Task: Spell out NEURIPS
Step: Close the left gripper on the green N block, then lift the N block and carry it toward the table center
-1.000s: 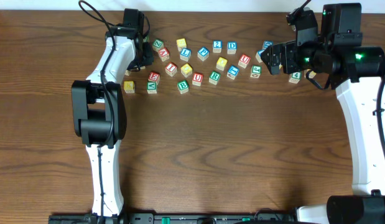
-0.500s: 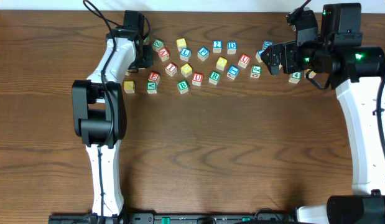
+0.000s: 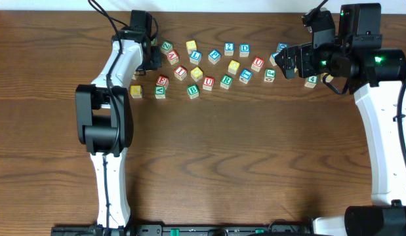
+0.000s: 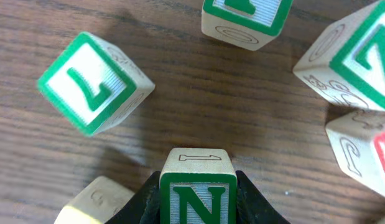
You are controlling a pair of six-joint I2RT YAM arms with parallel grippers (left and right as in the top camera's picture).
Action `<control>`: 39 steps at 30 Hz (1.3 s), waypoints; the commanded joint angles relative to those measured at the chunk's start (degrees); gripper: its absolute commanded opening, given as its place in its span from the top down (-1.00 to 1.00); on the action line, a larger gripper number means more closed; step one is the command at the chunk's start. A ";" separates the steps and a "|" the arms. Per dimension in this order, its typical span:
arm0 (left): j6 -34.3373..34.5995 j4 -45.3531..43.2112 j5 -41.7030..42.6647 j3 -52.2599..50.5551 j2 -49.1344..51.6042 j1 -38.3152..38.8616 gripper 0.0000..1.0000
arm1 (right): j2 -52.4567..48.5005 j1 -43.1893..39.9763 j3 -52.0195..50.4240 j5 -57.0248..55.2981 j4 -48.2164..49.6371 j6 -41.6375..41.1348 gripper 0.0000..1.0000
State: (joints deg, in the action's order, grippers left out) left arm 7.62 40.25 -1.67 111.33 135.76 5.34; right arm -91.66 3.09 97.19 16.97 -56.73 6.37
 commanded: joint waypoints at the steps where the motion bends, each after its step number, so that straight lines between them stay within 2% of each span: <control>1: -0.50 1.64 -0.28 0.35 -8.15 0.00 0.58 | 0.04 0.00 1.27 0.55 -0.07 0.57 -0.98; 12: 1.33 17.07 4.96 0.33 -28.76 5.66 0.58 | 0.04 0.00 1.27 0.55 -0.07 0.57 -0.98; 20: 8.61 31.85 5.11 -0.35 -32.35 13.77 0.58 | 0.04 0.00 1.27 0.55 -0.07 0.57 -0.99; 23: 10.38 34.60 5.11 -3.43 -32.20 17.03 0.58 | 0.04 0.00 1.27 0.55 -0.07 0.57 -0.98; 29: 15.43 30.25 5.11 -14.53 -32.15 22.29 0.58 | 0.04 0.00 1.27 0.55 -0.07 0.57 -0.99; 39: 23.15 7.96 5.11 -33.55 -32.09 26.97 0.58 | 0.04 0.00 1.27 0.55 -0.07 0.57 -0.99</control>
State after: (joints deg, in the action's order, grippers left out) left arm 27.07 50.48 3.75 80.51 103.18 31.86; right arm -91.66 3.09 97.36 16.97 -56.75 6.52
